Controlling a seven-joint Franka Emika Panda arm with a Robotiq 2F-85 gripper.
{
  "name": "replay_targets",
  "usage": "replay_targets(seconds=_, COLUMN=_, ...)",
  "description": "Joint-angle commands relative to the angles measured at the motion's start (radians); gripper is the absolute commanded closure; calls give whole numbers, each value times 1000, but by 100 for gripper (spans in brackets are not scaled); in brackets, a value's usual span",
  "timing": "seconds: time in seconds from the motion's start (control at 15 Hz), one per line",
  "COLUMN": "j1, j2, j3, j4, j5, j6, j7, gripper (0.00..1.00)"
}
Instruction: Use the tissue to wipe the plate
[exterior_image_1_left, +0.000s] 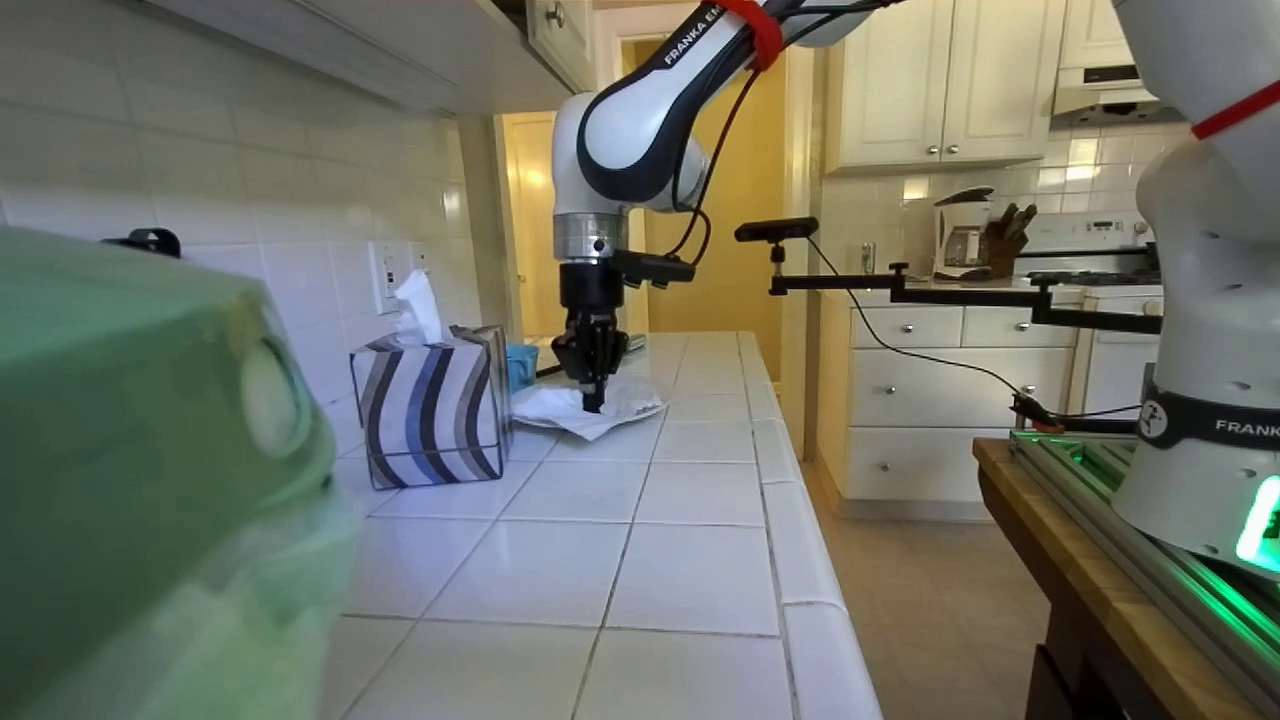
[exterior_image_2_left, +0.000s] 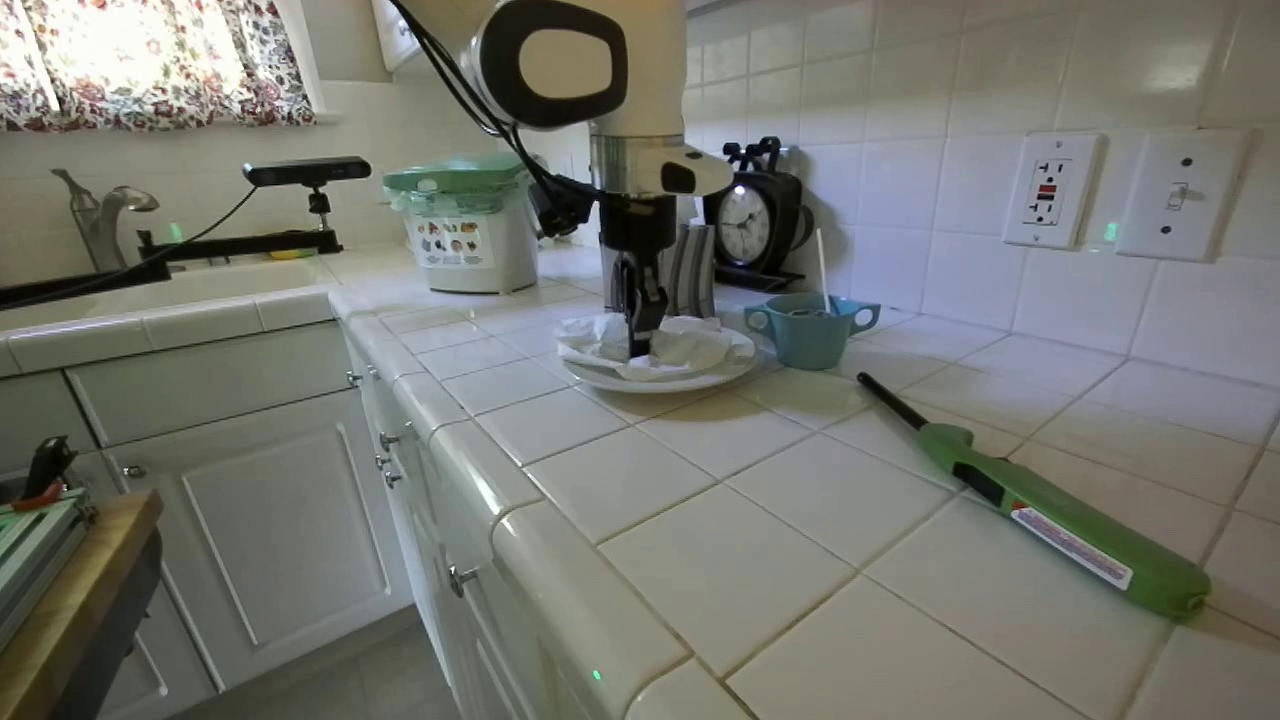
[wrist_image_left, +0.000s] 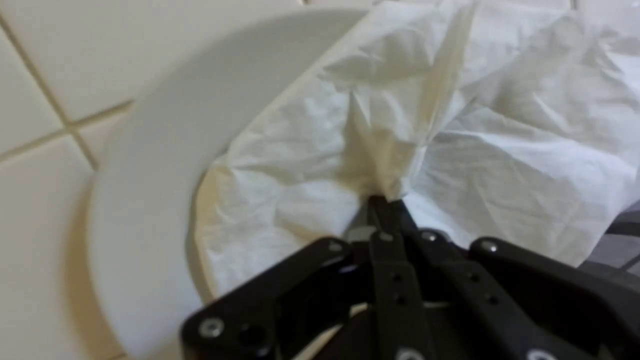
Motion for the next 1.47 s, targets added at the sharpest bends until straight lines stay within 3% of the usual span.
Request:
replay_targets(seconds=0.0, j1=5, j2=-49, j3=-42, j4=-41, j5=-34, j6=-77, j7=63, gripper=100)
replay_targets(seconds=0.4, j1=-19, j2=13, j3=-83, j4=21, j5=-25, j6=7, j7=93, gripper=100)
replay_targets(seconds=0.67, j1=-27, j2=56, j3=-64, j4=79, j5=7, j6=85, j7=82, gripper=100)
replay_targets(seconds=1.13, j1=-13, j2=49, j3=17, j4=91, j5=55, j6=60, j7=51, gripper=100)
replay_targets(seconds=1.4, j1=-11, j2=35, j3=24, j4=59, j5=49, j6=-1, j7=51, gripper=100)
